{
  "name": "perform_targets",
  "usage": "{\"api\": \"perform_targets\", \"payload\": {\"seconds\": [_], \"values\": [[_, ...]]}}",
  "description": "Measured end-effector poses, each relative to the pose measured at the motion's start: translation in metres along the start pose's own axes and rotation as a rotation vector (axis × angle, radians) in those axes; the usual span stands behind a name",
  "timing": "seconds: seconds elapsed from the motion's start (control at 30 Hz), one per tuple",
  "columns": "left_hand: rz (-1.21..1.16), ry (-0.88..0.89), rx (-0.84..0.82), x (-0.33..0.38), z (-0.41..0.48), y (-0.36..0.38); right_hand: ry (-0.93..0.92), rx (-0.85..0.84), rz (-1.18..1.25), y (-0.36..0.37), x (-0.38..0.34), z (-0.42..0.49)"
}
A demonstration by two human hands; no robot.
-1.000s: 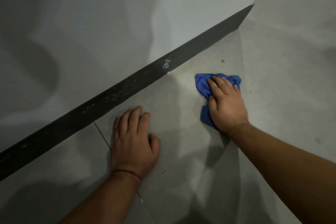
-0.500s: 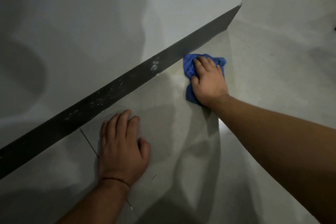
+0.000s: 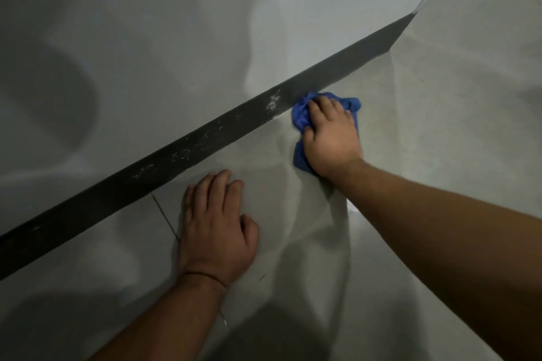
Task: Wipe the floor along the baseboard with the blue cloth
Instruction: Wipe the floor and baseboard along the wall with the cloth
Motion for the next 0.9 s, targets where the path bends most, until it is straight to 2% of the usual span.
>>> {"api": "perform_targets", "payload": {"seconds": [0.13, 0.2, 0.27, 0.33, 0.5, 0.67, 0.83, 0.9], "values": [[-0.008, -0.012, -0.002, 0.001, 0.000, -0.002, -0.083, 0.015, 0.061, 0.003, -0.054, -0.026], [-0.006, -0.017, -0.008, 0.001, -0.001, -0.003, -0.183, -0.019, 0.096, 0.005, -0.072, -0.042], [-0.005, -0.024, -0.022, 0.001, -0.001, -0.003, -0.299, -0.069, 0.132, 0.006, -0.080, -0.055], [-0.009, -0.028, -0.029, 0.001, -0.001, -0.003, -0.339, -0.080, 0.163, 0.001, -0.071, -0.058], [-0.033, -0.036, -0.023, 0.000, -0.002, -0.003, -0.148, 0.025, 0.117, -0.004, -0.042, -0.030], [-0.044, -0.038, -0.035, 0.000, -0.002, -0.002, 0.005, -0.012, 0.092, 0.012, -0.067, -0.023], [-0.121, -0.064, -0.068, -0.003, -0.003, -0.007, -0.292, -0.081, 0.130, 0.011, -0.099, -0.060], [-0.179, -0.099, -0.052, -0.009, -0.007, -0.014, -0.329, -0.100, 0.171, 0.007, -0.096, -0.066]]}}
Point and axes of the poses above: each hand's wrist, its own z-axis towards the middle knuckle, its own y-axis out of the palm, x = y × z, the point moved 8 cm from there along z, towards the middle knuckle, and after that the axes turned 12 degrees about x, right-handed, at the moved point
